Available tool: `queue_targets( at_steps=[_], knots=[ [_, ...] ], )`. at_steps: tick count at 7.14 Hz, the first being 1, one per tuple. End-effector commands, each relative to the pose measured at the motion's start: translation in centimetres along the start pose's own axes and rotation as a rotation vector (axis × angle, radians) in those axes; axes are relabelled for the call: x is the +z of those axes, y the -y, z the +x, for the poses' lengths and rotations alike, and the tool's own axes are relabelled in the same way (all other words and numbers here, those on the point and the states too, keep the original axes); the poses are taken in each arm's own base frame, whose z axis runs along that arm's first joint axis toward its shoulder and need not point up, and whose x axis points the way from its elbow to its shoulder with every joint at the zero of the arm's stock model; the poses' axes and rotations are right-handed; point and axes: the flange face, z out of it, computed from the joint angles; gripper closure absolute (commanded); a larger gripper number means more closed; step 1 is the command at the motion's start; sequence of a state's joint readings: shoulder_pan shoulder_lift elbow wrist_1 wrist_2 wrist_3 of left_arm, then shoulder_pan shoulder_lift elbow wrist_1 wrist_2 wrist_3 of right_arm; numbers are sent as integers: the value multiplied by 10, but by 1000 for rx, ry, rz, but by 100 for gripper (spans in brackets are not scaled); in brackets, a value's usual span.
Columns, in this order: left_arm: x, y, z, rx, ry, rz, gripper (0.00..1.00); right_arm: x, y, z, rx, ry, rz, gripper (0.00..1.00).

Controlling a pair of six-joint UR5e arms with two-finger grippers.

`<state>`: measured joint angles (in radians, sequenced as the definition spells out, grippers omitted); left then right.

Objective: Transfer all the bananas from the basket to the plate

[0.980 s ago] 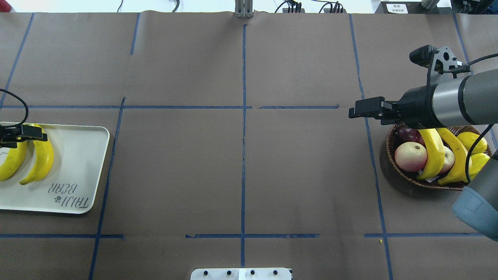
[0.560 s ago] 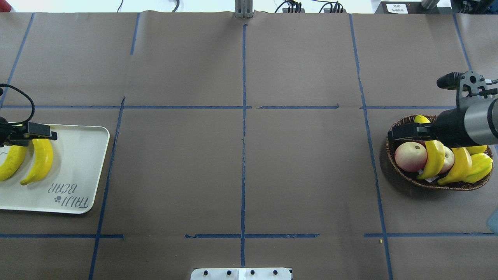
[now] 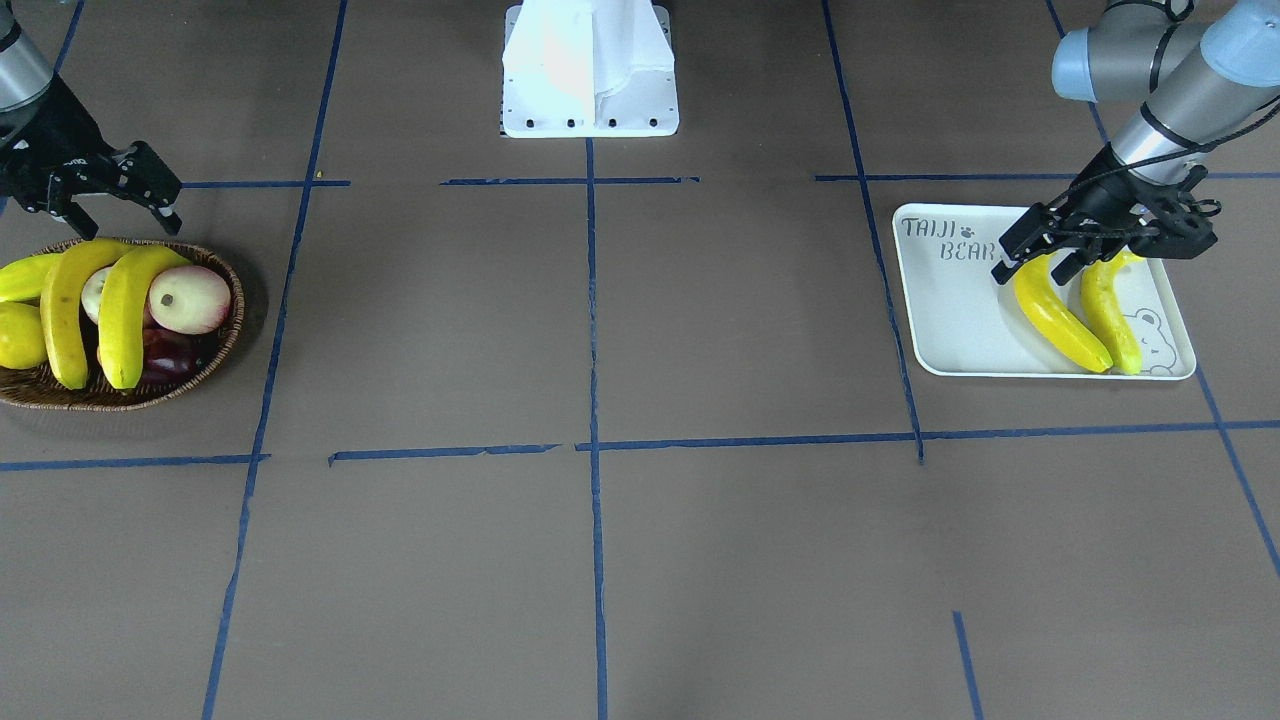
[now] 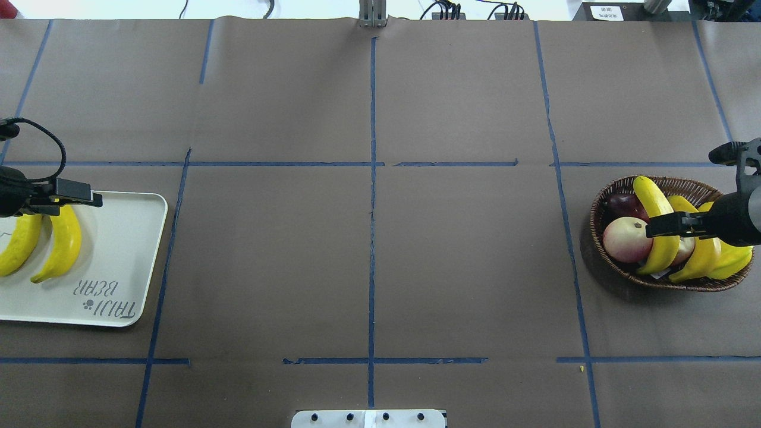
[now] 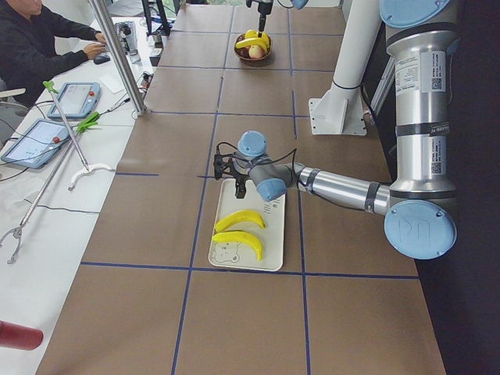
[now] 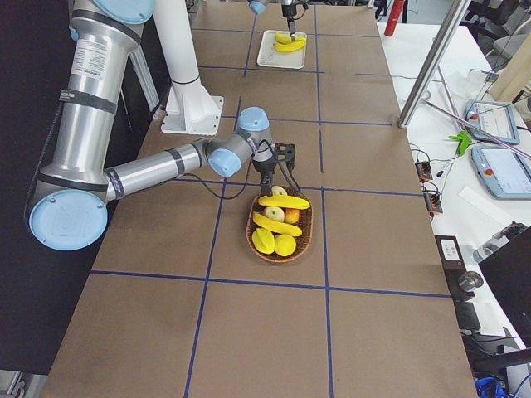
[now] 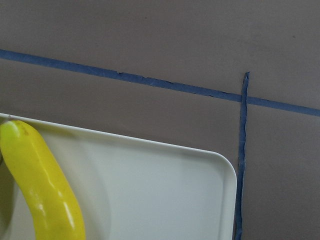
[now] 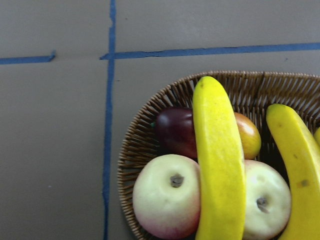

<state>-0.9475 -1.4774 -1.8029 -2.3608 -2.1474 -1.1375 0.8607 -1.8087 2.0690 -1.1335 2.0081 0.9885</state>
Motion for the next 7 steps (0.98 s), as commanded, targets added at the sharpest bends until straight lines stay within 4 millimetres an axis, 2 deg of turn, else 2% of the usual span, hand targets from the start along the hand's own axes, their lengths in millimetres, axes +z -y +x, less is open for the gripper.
queue_targets(
  at_steps=[1, 2, 3, 4, 5, 6, 7],
  knots=[
    [6, 5, 4, 2, -3, 0, 0, 39, 20, 1, 14, -29, -20, 0],
    [6, 5, 4, 3, -3, 0, 0, 40, 20, 3, 16, -30, -25, 0],
    [6, 5, 4, 3, -3, 0, 0, 40, 20, 4, 18, -30, -26, 26],
    [6, 6, 5, 4, -4, 1, 0, 39, 18, 8, 15, -34, -27, 63],
    [6, 6, 5, 4, -4, 1, 0, 39, 18, 9, 9, -34, -28, 86],
    [6, 6, 5, 4, -4, 1, 0, 37, 17, 8, 7, -32, -24, 98],
    [6, 6, 5, 3, -3, 0, 0, 28, 18, 5, 3, -20, -12, 100]
  ],
)
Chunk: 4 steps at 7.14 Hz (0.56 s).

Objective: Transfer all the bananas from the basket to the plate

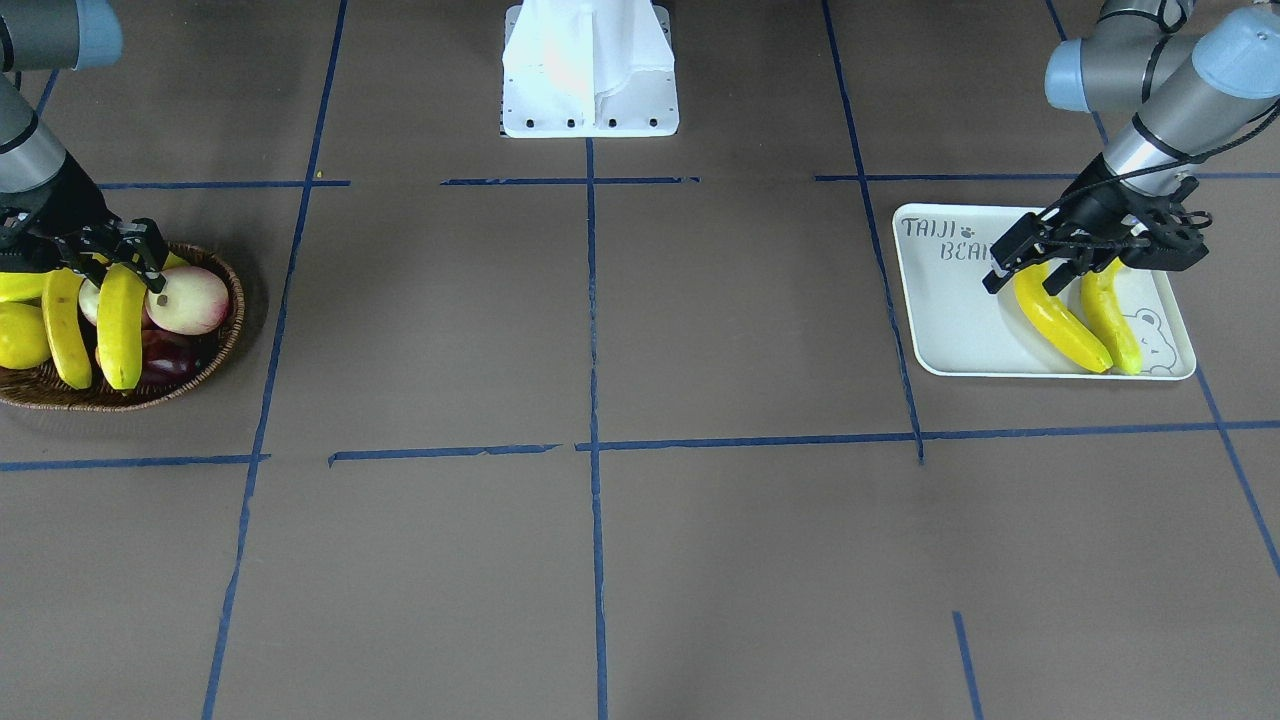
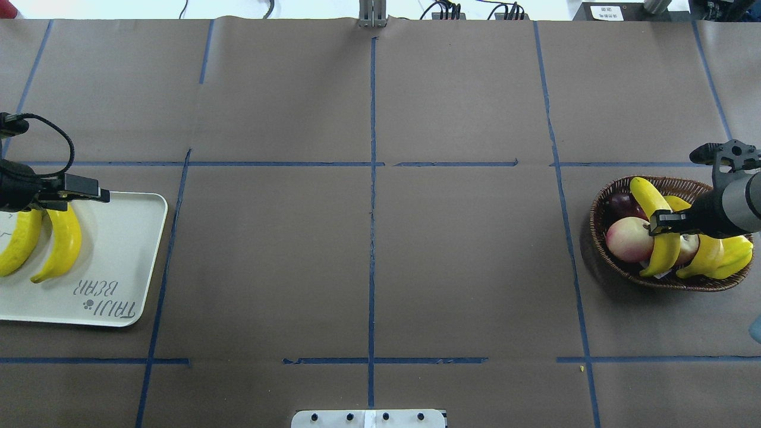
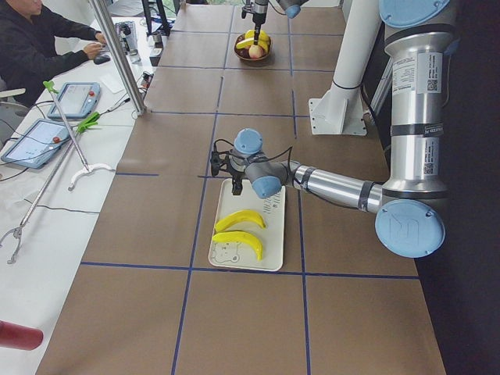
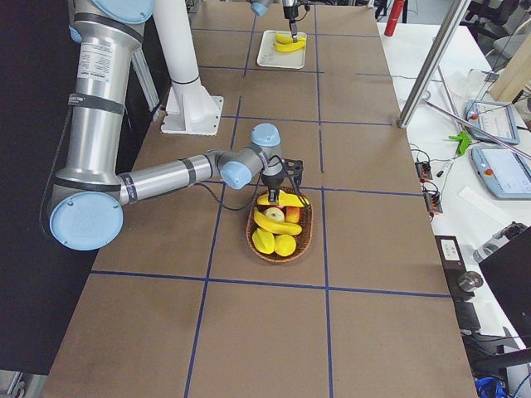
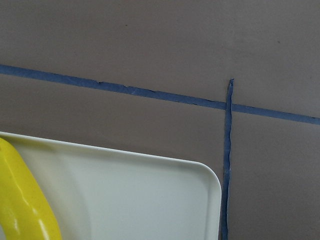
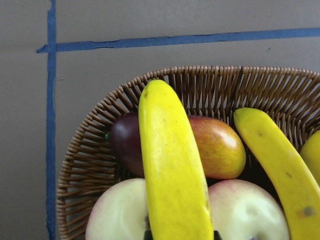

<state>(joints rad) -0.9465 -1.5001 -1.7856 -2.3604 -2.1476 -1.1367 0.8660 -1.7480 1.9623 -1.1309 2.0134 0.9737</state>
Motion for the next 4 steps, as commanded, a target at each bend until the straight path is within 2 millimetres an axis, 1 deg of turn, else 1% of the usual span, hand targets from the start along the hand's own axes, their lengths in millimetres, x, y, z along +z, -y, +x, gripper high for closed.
queue_targets(
  at_steps=[1, 2, 3, 4],
  knots=[
    [0, 0, 0, -1, 1, 0, 0, -33, -5, 3, -5, 37, 38, 100],
    [0, 0, 0, 1, 1, 0, 0, -80, -3, 2, 2, 113, 74, 100],
    [0, 0, 1, 1, 0, -2, 0, -115, 9, 6, 31, 210, 61, 100],
    [-1, 2, 6, 7, -8, 2, 0, -126, 24, -21, -4, 276, 87, 100]
  ],
)
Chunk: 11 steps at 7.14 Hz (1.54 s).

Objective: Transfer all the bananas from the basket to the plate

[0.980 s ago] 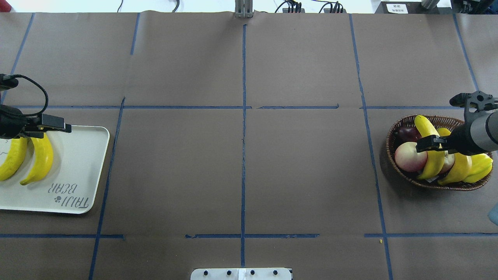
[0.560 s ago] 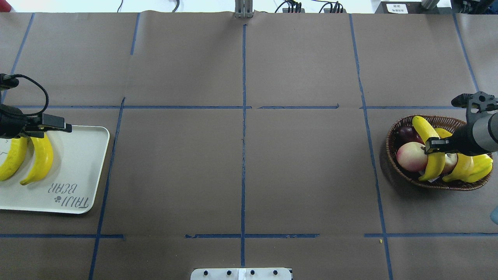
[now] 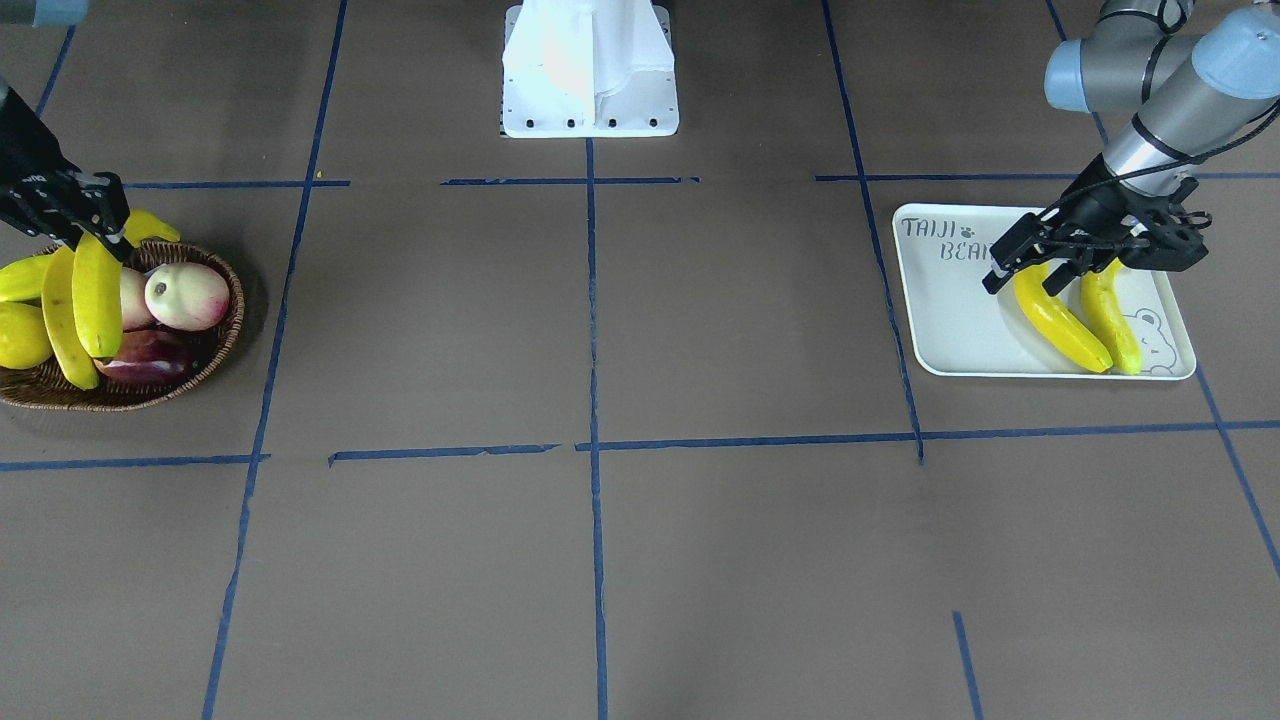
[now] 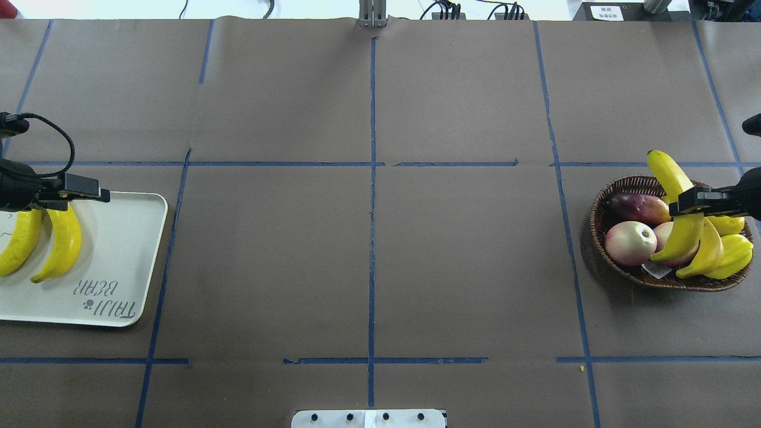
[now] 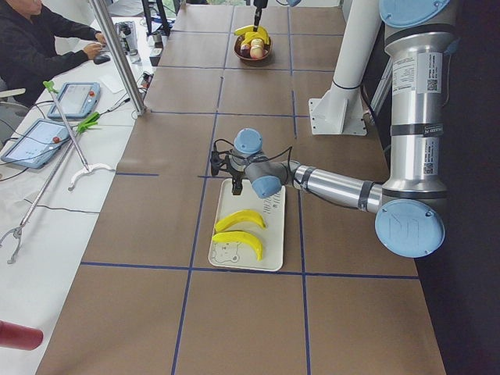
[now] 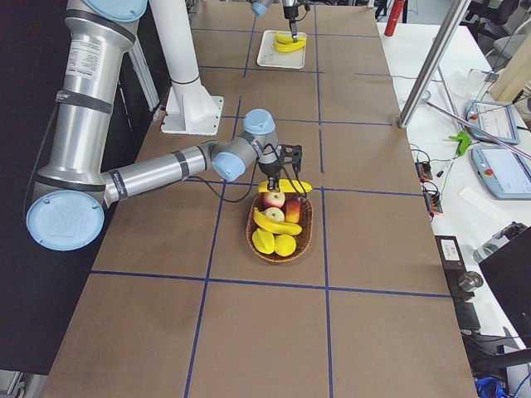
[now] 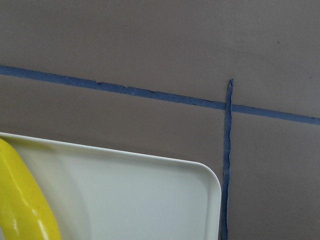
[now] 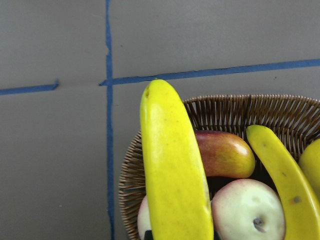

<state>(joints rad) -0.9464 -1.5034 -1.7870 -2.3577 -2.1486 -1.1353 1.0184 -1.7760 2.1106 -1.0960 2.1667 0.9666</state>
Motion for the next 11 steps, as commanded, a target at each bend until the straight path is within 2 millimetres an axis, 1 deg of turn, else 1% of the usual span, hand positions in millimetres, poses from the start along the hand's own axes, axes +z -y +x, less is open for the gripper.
queue_targets(
  at_steps=[1, 2, 3, 4, 5, 6, 7, 8, 9, 10, 11],
  knots=[
    [1, 7, 17, 13, -21, 8, 0, -19, 43, -58, -25, 138, 50, 100],
    [1, 18, 40, -12, -51, 21, 0, -2, 56, -119, 22, 204, 26, 100],
    [-1, 35, 84, -120, -116, 37, 0, 8, 58, -187, 83, 268, 19, 100],
    [-8, 49, 133, -208, -186, 42, 0, 16, 45, -244, 130, 314, 49, 99],
    [-12, 50, 183, -291, -254, 20, 0, 31, 20, -291, 153, 345, 77, 99],
    [-15, 46, 236, -336, -319, -14, 0, 40, -3, -322, 129, 369, 88, 99],
    [-22, 47, 273, -374, -367, -35, 0, 48, -22, -341, 110, 381, 89, 99],
    [-26, 44, 302, -404, -402, -58, 0, 51, -33, -358, 96, 399, 89, 99],
    [-26, 31, 335, -456, -435, -102, 0, 52, -41, -368, 86, 408, 80, 99],
    [-30, 32, 361, -487, -464, -108, 0, 57, -49, -373, 81, 409, 81, 99],
    [-16, 19, 389, -481, -479, -104, 0, 61, -56, -377, 78, 407, 85, 99]
  ],
)
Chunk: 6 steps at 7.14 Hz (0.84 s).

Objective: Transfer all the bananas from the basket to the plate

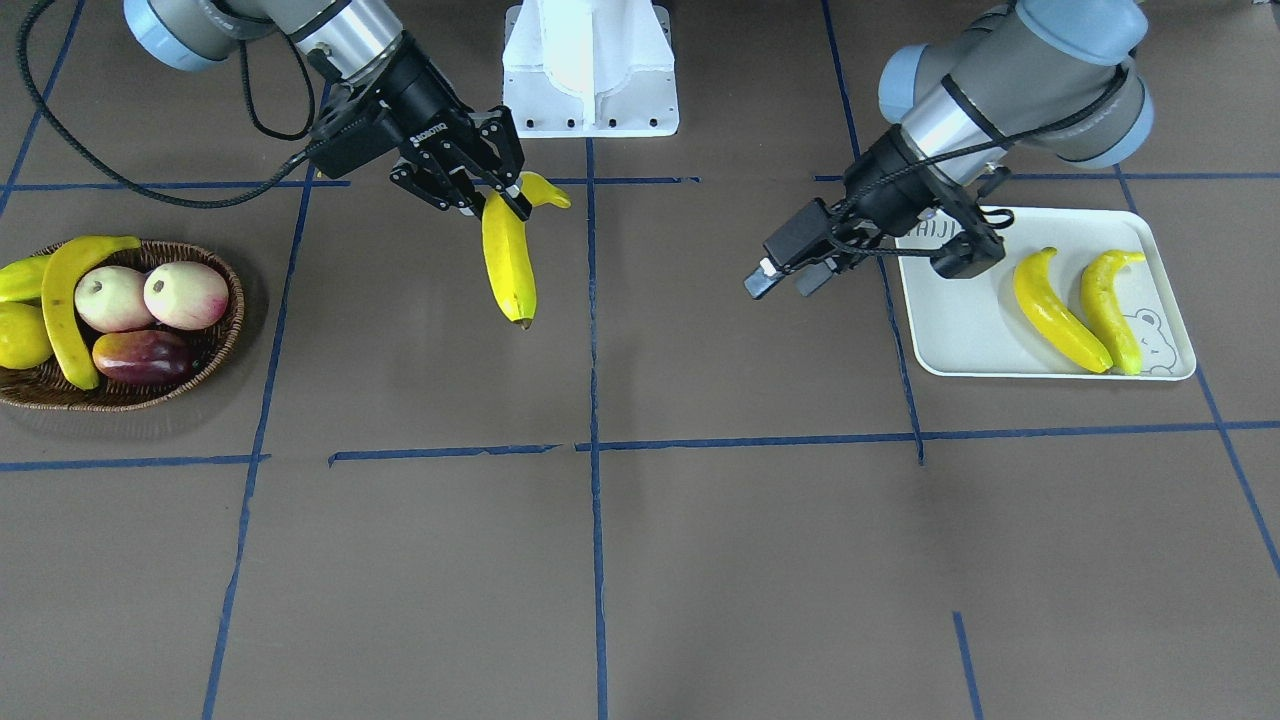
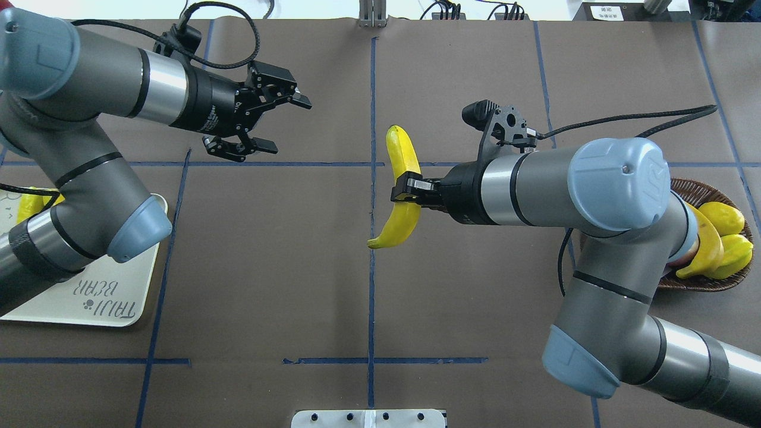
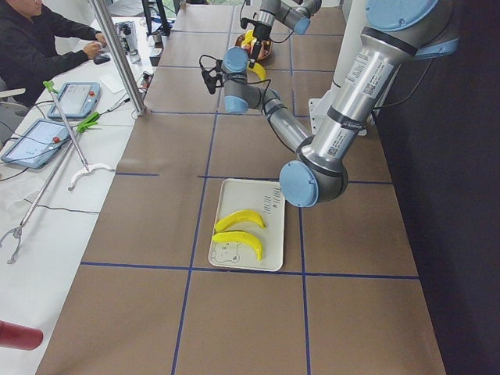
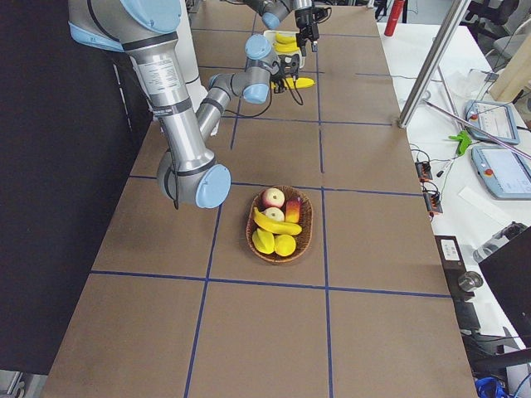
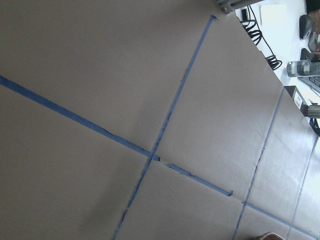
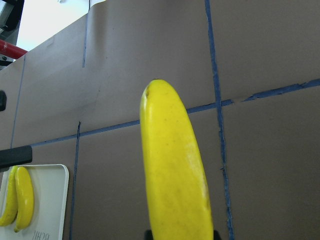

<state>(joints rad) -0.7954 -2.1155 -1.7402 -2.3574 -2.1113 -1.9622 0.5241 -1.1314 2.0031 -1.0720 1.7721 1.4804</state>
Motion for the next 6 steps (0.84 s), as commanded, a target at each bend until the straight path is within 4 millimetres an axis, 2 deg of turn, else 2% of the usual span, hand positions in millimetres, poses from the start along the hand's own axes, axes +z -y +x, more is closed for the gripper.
queue_targets(
  at_steps=[1, 4, 6],
  knots=[
    [47, -30, 32, -12, -37, 14, 0, 5, -11, -8, -6, 9, 2, 99],
    [97, -77, 34, -6, -38, 0, 0, 6, -12, -8, -5, 10, 1, 99],
    [101, -86, 33, -3, -37, -14, 0, 6, -12, -7, -5, 9, 1, 99]
  ],
)
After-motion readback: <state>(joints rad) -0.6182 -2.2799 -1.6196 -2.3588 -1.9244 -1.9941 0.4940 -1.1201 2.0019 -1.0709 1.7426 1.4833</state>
